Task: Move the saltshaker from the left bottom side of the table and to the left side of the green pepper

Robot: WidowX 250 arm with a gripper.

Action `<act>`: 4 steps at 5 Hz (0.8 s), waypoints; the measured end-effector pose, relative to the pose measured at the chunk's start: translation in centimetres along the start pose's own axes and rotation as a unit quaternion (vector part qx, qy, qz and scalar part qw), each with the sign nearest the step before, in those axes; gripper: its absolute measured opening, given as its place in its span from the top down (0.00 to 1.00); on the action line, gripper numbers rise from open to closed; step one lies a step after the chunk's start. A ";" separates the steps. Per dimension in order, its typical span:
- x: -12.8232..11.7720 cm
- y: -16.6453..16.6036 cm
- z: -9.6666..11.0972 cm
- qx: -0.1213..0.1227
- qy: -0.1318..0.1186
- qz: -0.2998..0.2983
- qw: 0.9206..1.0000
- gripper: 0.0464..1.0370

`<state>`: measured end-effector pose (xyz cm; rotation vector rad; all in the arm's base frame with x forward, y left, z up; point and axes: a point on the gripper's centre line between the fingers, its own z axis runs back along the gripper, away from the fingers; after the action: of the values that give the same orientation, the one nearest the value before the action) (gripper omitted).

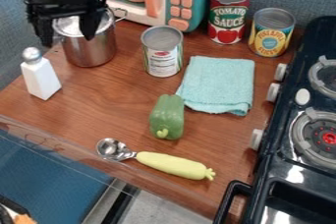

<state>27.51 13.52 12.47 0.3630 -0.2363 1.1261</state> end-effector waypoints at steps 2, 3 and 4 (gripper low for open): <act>2.0 0.9 -0.9 0.025 -0.018 0.047 0.998 0.04; 2.4 1.2 -2.1 0.041 -0.009 0.058 0.997 0.04; 2.6 1.2 -3.8 0.058 -0.002 0.058 0.997 0.04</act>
<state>27.47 17.62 10.12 0.4596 -0.1983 1.2564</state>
